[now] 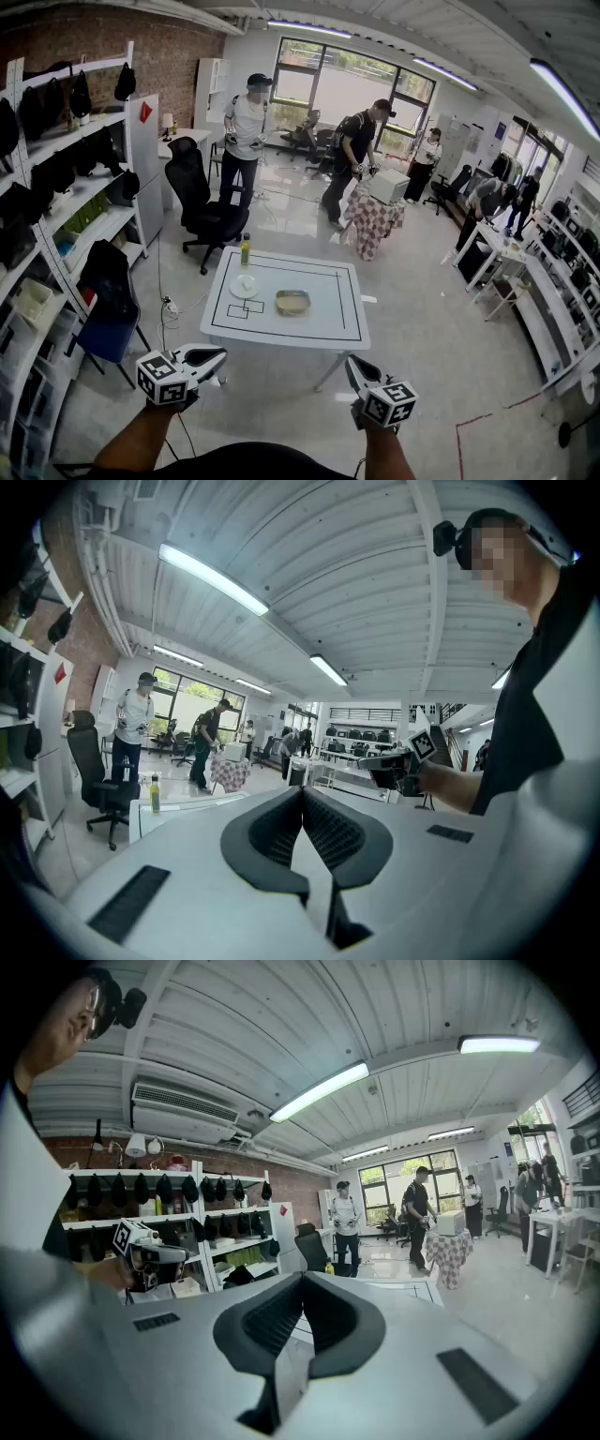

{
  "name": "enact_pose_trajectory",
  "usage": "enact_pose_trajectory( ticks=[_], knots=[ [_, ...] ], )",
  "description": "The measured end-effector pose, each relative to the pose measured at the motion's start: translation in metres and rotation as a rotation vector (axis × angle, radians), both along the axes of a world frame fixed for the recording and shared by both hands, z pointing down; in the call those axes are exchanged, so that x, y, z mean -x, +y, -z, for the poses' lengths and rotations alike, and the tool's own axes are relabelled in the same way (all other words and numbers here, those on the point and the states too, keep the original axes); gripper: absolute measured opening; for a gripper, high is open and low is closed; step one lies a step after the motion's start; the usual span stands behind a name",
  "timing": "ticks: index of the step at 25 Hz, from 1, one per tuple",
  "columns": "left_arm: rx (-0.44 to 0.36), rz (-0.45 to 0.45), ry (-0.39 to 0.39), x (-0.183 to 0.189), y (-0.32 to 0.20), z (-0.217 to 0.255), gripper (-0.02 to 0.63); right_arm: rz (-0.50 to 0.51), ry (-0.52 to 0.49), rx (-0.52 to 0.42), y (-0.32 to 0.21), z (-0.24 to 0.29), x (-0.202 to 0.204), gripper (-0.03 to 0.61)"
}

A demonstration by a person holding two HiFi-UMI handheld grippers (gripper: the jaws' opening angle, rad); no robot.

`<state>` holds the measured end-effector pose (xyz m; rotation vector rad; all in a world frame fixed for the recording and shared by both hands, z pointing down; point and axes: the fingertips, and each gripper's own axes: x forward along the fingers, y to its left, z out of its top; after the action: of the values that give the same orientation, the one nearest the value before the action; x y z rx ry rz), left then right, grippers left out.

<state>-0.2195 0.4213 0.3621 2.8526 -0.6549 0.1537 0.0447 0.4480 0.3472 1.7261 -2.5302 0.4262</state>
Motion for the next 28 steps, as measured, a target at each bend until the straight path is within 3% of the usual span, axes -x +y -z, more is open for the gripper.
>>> enact_pose_trajectory(
  ticks=[11,19,28],
  knots=[
    [-0.003,-0.031,0.019,0.035,-0.04,-0.003,0.023,-0.02,0.061,-0.004,-0.039,-0.019,0.032,0.018],
    [-0.006,-0.086,0.015,0.056,-0.071,-0.01,0.023,-0.066,0.008,-0.037,-0.067,-0.015,0.062,0.017],
    [0.012,-0.12,0.016,0.066,-0.091,-0.015,0.023,-0.082,-0.016,0.004,-0.085,-0.035,0.075,0.017]
  ],
)
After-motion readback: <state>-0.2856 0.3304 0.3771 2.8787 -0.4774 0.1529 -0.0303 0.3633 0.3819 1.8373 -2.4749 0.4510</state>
